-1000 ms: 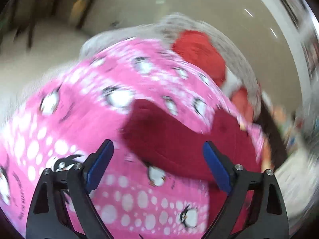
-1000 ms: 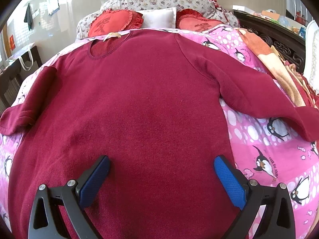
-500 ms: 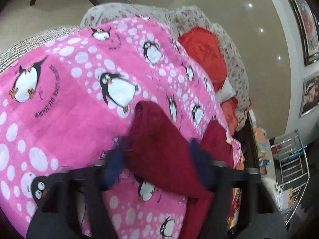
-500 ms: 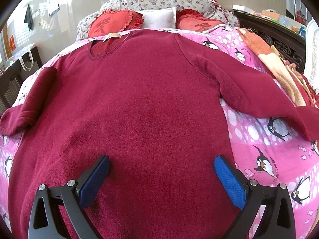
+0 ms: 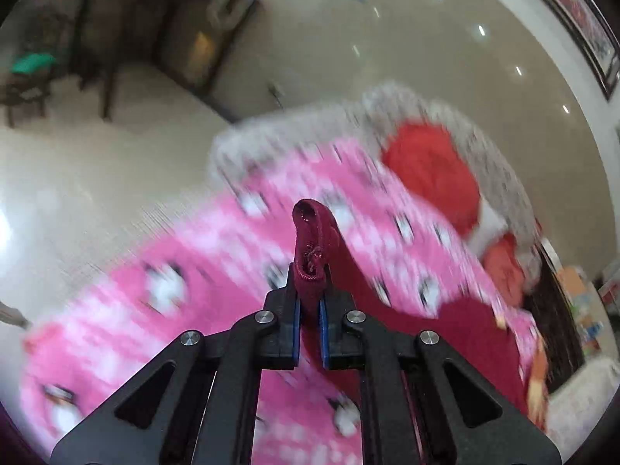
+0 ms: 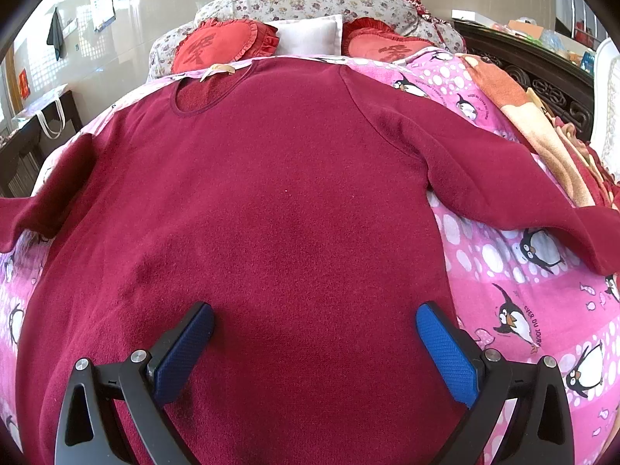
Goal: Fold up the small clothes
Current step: 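Grasp the sleeve cuff with the left tool and lift it, then carry the sleeve across the shirt body and open the left tool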
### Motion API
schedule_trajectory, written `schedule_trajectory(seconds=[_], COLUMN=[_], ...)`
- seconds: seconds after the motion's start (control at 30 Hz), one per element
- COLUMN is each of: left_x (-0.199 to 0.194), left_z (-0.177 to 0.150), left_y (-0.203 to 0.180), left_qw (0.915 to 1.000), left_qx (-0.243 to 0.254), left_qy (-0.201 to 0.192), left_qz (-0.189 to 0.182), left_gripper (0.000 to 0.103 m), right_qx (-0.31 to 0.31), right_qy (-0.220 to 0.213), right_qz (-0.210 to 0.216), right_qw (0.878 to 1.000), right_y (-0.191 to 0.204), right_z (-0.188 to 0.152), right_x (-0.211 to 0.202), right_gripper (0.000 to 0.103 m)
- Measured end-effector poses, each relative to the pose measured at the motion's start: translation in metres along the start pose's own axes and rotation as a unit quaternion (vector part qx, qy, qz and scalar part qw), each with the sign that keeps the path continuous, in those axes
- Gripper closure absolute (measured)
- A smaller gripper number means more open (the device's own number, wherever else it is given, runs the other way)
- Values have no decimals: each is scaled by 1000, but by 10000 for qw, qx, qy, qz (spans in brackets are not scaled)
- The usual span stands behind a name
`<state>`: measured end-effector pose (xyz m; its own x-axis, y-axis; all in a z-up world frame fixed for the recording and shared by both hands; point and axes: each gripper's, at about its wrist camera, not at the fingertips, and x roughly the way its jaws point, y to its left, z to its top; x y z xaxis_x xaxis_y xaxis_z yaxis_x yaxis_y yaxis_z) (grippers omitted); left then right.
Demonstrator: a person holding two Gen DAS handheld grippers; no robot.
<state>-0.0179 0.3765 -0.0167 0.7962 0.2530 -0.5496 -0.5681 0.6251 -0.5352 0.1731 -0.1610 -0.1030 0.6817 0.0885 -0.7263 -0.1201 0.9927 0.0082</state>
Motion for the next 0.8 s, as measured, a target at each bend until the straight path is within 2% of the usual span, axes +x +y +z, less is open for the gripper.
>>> schedule_trajectory(seconds=[0.1,0.17,0.23,0.33,0.4,0.43,0.53,0.67,0.8], left_x=[-23,-25,-21,-11,0,5,24,46,58], left_z=[22,30,31,22,11,5,-20,-57,-109], left_y=[17,23,18,-8,-40,-58,-130,-221,-311], left_qw=[9983,9984,9991,9991,9953,9924,9754,9552,9328], left_qx=[-140,-164,24,315,549,724,1346,1911,2306], left_qy=[-497,-496,-383,-141,146,243,666,1041,1415], left_qz=[269,236,171,-242,-782,-969,-1613,-2007,-2379], left_gripper=[97,97,97,97,97,97,97,97,97], right_qx=[-4,-9,-15,-24,-26,-26,-26,-27,18], right_qy=[0,2,3,4,4,2,1,-23,-70], right_qz=[-4,-9,-15,-26,-30,-29,-26,-8,65], right_qw=[10000,10000,10000,10000,10000,10000,10000,10000,10000], right_y=[0,0,0,0,1,1,1,0,-2], right_z=[0,0,0,0,0,0,0,0,0], right_x=[0,0,0,0,0,0,0,-1,-3], right_gripper=[0,0,0,0,0,0,0,0,0])
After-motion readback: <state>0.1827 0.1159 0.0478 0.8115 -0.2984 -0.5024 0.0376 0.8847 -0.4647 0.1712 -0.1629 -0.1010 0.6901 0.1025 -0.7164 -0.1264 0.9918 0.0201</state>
